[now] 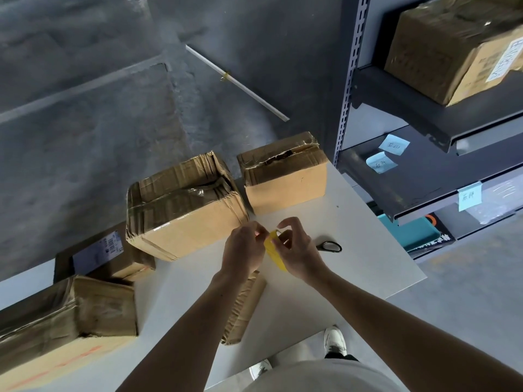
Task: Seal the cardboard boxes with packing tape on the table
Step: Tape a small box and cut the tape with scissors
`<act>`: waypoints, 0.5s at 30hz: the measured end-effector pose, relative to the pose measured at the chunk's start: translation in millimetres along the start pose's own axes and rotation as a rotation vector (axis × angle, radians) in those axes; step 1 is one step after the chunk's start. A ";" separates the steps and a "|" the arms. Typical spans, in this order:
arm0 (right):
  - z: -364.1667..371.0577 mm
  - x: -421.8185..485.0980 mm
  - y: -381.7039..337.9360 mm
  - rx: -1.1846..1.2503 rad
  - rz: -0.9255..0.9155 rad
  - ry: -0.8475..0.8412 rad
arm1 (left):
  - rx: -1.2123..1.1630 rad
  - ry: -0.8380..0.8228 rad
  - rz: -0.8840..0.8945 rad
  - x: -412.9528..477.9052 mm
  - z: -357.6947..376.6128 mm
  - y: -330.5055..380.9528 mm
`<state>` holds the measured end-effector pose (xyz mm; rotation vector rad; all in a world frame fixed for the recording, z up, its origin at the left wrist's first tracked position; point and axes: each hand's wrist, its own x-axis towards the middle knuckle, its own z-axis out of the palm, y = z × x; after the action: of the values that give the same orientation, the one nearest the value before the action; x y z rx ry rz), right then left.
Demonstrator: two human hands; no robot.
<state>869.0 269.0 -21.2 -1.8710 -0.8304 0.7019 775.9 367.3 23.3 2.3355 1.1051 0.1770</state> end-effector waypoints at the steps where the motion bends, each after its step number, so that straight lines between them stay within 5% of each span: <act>1: -0.3 -0.8 1.7 0.001 0.007 0.015 | 0.003 -0.009 0.004 -0.7 0.6 1.5; 10: 5.7 -2.2 12.0 -0.161 -0.280 0.217 | -0.055 -0.112 -0.087 3.1 5.3 6.5; 15: 3.0 0.5 12.4 -0.184 -0.201 0.181 | -0.071 -0.126 -0.097 4.2 7.6 7.7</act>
<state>870.1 266.9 -33.7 -1.9468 -0.9746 0.3353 786.4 363.4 20.5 2.1936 1.1278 0.0324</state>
